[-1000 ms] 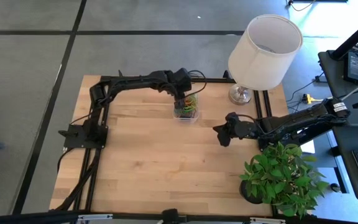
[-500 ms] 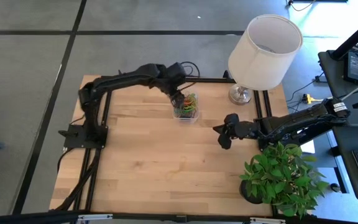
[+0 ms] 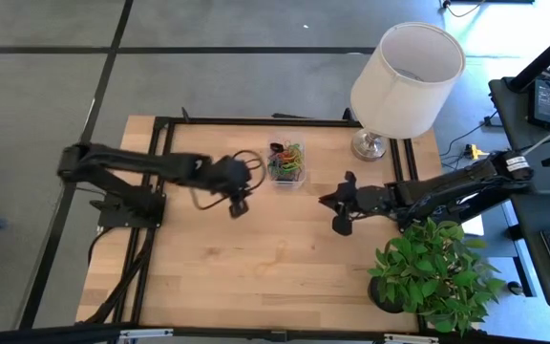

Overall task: Pick and place rubber bands into bin
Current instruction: Put the yellow rubber band into the transparent bin

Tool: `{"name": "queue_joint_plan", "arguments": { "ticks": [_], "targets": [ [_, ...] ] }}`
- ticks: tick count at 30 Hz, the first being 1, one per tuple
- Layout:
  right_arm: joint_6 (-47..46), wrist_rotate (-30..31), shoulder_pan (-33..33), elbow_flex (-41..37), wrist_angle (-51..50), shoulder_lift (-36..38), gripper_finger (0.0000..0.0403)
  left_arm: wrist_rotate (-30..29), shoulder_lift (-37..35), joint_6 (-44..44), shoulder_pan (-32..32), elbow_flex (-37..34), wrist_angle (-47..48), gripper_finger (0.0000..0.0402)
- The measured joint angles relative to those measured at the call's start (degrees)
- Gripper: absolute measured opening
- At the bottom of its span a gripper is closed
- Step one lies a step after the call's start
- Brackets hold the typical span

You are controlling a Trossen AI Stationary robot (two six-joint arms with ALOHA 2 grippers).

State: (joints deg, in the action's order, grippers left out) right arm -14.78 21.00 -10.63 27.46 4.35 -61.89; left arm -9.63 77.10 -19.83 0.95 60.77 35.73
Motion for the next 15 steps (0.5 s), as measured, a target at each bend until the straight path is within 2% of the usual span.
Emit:
{"name": "queue_joint_plan", "arguments": {
  "ticks": [4,8,12,15],
  "targets": [
    [0.4,-1.8,0.0,4.8,0.2,-6.1,0.0086,-1.1,-8.2,-3.4,-4.1,-11.7,-8.5,0.0081],
    [2.0,-4.6,0.0,11.9,-0.1,-14.5,0.0125,-1.4,-15.5,-5.9,-7.3,-20.0,-11.4,0.0048],
    [5.0,-10.6,0.0,21.0,-2.9,-24.1,0.0133,-0.8,-22.0,-8.1,-10.8,-25.3,-11.8,0.0008],
    [8.1,-14.5,-0.1,28.2,-9.9,-31.1,0.0125,-1.4,-26.4,-9.2,-13.3,-27.8,-11.3,0.0004]
  ]
}}
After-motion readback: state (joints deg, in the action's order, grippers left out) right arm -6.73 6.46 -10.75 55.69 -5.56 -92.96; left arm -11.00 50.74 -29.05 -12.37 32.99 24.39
